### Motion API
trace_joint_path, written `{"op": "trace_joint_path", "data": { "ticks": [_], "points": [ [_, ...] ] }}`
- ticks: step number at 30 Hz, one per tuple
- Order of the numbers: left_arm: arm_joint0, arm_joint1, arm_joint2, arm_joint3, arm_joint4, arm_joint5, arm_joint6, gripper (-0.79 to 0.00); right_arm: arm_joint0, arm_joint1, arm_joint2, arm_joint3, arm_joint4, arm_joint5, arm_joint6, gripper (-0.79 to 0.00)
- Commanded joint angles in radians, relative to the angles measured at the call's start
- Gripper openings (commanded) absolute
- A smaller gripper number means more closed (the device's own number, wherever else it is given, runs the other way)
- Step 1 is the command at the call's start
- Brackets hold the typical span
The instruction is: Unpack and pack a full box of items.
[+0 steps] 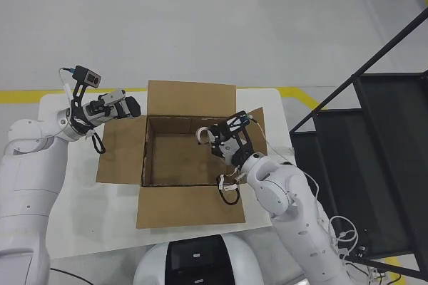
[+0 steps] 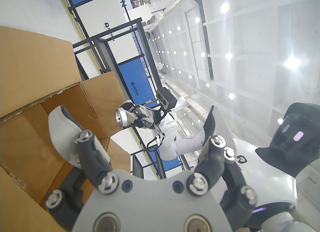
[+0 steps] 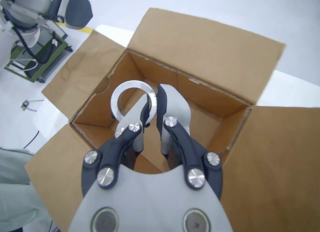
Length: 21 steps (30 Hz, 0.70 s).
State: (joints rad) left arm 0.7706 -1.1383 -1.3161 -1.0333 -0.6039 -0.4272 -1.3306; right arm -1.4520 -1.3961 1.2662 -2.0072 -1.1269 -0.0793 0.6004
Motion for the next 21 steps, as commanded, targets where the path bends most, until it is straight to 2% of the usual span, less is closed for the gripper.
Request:
{"op": "trace_joint_path", "data": {
  "ticks": [1, 21],
  "points": [
    [0.000, 0.000, 0.000, 0.000, 0.000, 0.000, 0.000, 0.000, -0.009, 0.000, -0.002, 0.001, 0.020, -0.004, 0.001, -0.785],
    [0.000, 0.000, 0.000, 0.000, 0.000, 0.000, 0.000, 0.000, -0.015, 0.003, 0.019, -0.002, 0.038, 0.003, -0.015, -0.785]
  ]
}}
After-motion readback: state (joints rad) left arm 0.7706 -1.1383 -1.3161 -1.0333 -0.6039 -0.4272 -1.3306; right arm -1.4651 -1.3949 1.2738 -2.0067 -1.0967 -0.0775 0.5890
